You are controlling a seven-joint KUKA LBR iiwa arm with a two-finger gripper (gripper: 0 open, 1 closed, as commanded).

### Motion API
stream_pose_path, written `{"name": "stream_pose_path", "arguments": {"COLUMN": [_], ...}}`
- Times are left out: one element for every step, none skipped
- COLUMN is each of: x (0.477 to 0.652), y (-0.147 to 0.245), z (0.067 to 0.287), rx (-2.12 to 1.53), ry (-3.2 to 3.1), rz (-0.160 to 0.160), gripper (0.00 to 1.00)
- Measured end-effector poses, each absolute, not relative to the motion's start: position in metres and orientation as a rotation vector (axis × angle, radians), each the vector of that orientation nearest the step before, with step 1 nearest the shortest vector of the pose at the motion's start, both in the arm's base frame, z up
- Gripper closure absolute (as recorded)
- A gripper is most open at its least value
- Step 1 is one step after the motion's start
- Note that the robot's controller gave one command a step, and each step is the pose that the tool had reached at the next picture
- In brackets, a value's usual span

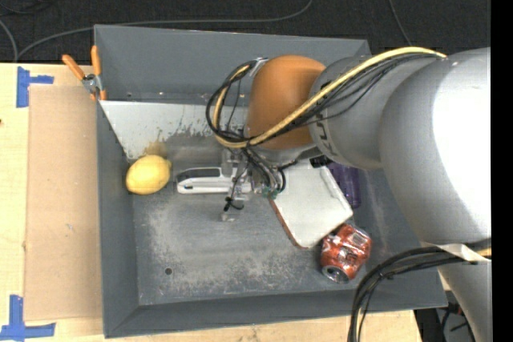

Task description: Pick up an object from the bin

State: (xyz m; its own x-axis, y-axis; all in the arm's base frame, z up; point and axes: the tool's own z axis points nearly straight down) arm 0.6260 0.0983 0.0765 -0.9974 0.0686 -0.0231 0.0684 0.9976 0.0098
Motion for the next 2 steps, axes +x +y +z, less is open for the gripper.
{"name": "stream_pose_path", "arguments": {"x": [0.626,0.6262], "y": [0.0979,0.098], "z": [0.0768,0.0768], "rx": [0.083,0.06], "ry": [3.12,3.121], "rz": [0.01,0.007], "gripper": [1.0,1.0]}}
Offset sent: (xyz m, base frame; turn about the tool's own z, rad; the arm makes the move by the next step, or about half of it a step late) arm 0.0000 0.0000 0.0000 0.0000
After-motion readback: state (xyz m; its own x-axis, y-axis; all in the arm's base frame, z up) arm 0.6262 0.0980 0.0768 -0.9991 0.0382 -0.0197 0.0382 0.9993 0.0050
